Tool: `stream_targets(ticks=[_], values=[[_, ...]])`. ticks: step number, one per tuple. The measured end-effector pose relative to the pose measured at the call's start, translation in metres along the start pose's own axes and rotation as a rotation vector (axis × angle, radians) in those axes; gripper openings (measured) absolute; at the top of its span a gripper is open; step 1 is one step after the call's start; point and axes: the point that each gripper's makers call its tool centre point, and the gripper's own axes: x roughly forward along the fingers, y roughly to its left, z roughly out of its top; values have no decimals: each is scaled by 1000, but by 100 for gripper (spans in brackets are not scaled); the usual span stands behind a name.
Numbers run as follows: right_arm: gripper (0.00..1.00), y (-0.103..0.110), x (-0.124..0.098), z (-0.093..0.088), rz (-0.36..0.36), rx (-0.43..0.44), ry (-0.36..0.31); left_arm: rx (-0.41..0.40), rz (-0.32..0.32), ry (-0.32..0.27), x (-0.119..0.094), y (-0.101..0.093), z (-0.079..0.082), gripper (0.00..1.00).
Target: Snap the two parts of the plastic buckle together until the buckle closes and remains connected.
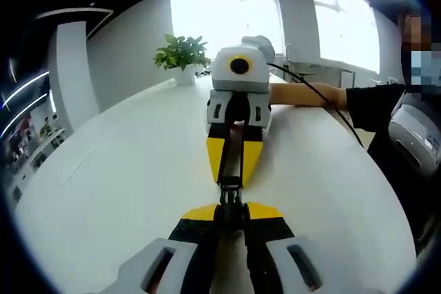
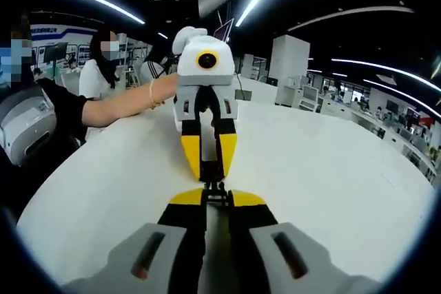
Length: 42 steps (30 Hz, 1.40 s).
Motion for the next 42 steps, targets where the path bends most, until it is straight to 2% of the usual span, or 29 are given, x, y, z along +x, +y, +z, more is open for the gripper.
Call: stream_targets(ticks=[9,13,15,16,27,31,37,42], values=[[13,2,0,4,5,-1,-15,-6,-2,-2,0,0,0,12],[13,2,0,1,7,11,1,-10,-2,-3,0,-2,0,12],[13,3,2,-6,16,29,32,-11,-2,-4,1,-2,0,12],[13,5,4,-5,25,51,17,-12,-2,-4,1,-3,0,12],[16,2,6,-4,15,66,6,-17,-5,-8,1,-2,1,12],[14,5,7,-4,31,85,6,-19,-6,-9,0,-1,1,12],[13,6,6,-3,24,23,15,-19,-7,-9,0,-1,1,12],[13,7,6,-3,29,6,11,-19,-12,-11,1,-3,0,12]])
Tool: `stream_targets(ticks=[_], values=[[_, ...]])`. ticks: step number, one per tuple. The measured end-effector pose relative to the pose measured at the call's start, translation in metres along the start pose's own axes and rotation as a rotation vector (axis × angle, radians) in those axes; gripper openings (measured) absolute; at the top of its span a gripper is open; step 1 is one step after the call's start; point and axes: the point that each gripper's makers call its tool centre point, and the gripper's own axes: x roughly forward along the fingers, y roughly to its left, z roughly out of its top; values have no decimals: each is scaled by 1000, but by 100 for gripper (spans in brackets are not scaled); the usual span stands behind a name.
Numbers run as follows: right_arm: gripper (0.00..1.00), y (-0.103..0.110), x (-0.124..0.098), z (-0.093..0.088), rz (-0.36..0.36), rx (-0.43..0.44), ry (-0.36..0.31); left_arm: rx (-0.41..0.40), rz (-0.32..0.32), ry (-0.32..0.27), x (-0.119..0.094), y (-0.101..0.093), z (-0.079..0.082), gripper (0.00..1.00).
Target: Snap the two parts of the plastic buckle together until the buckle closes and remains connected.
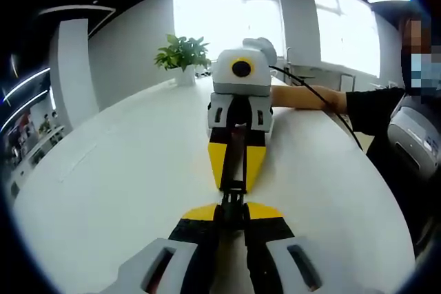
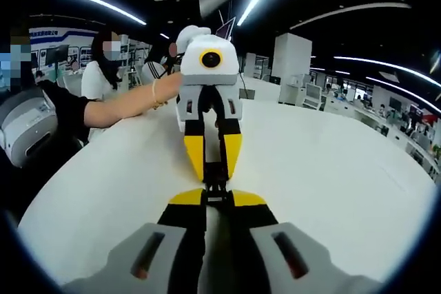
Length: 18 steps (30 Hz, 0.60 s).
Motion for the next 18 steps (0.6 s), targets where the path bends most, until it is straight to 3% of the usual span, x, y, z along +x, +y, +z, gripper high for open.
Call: stream_targets(ticks=[18], values=[[13,6,4,1,47,-7,-27,-18,-51,-25,3,-5,1,12]])
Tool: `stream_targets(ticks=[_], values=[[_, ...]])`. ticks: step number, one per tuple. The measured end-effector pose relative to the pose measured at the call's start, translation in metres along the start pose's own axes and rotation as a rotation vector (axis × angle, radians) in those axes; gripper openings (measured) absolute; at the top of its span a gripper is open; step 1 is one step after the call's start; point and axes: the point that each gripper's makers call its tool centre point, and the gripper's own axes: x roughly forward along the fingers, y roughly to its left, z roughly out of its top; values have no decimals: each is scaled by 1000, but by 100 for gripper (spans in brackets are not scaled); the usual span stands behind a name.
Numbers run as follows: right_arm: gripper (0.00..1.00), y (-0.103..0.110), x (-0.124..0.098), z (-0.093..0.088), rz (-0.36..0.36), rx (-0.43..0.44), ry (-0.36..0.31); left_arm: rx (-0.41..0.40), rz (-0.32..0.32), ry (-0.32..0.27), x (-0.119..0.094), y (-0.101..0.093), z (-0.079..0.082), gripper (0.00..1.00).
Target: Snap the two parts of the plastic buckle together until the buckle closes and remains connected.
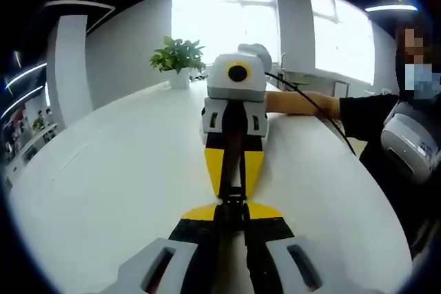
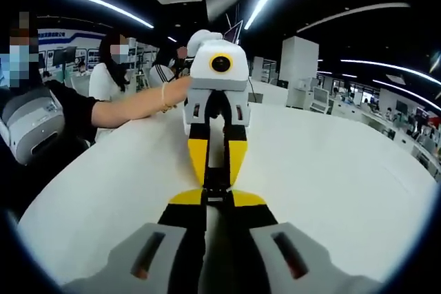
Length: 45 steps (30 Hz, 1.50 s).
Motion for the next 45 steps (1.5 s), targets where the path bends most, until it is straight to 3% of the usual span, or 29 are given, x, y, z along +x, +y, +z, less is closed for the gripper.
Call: stream_targets(ticks=[11,20,33,45], values=[[13,-2,0,-1,-6,35,4,20,12,6,1,-1,1,12],[15,-2,1,-1,-14,44,5,124,66,6,-1,5,4,18],[16,-1,-9,-5,7,84,18,119,66,33,-14,8,-2,17],[14,0,-8,-5,10,88,25,29,54,45,-18,5,-10,14]])
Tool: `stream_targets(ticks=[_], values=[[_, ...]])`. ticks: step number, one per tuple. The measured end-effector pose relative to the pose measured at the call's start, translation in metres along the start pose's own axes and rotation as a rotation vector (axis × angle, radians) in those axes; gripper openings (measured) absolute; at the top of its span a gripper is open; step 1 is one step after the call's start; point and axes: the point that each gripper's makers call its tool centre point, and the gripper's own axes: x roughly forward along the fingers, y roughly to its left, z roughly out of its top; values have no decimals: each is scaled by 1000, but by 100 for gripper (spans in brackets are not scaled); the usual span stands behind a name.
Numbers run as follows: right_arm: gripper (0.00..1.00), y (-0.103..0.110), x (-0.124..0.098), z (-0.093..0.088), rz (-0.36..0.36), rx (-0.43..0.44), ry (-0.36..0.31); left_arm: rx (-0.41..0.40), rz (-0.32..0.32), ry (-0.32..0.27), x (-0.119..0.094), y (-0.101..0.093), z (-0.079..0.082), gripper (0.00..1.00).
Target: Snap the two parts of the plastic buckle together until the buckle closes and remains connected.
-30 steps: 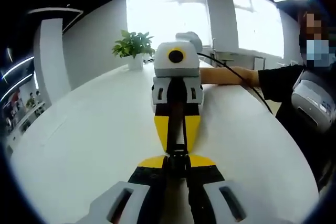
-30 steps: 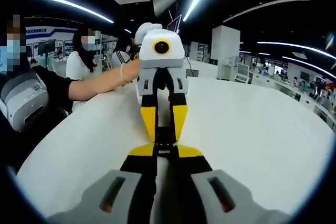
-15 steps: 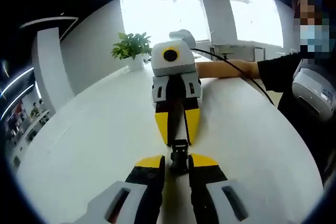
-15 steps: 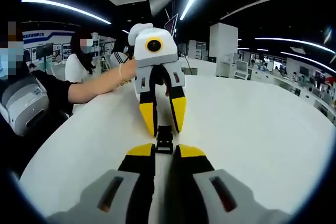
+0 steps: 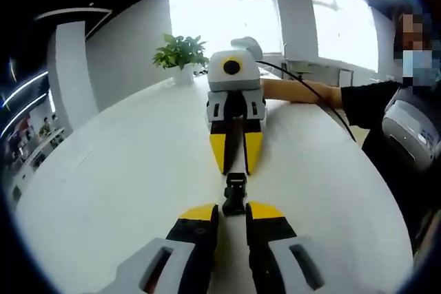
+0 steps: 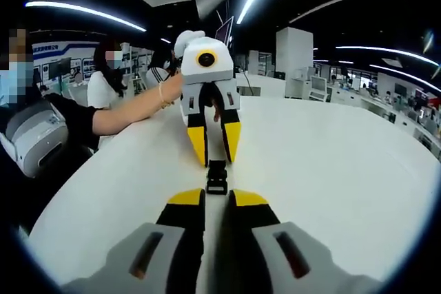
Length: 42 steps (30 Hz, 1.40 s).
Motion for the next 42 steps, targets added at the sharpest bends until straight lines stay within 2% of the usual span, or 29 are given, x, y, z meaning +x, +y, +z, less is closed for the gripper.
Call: stream_targets(ticks=[9,18,28,33,36,42], values=[[14,3,3,1,12,-8,7,-32,-14,-6,6,-4,1,12],[13,8,4,2,5,-19,54,-49,-37,-22,10,-10,3,12],[12,9,2,1,-12,-55,95,18,-44,-17,13,-14,7,12],[12,8,2,2,-16,-75,129,0,-42,-6,13,-14,7,11],[11,8,2,1,-16,-54,153,-5,-46,-6,12,-14,7,11],[11,9,2,1,-2,-56,157,2,-53,-11,12,-14,8,10]])
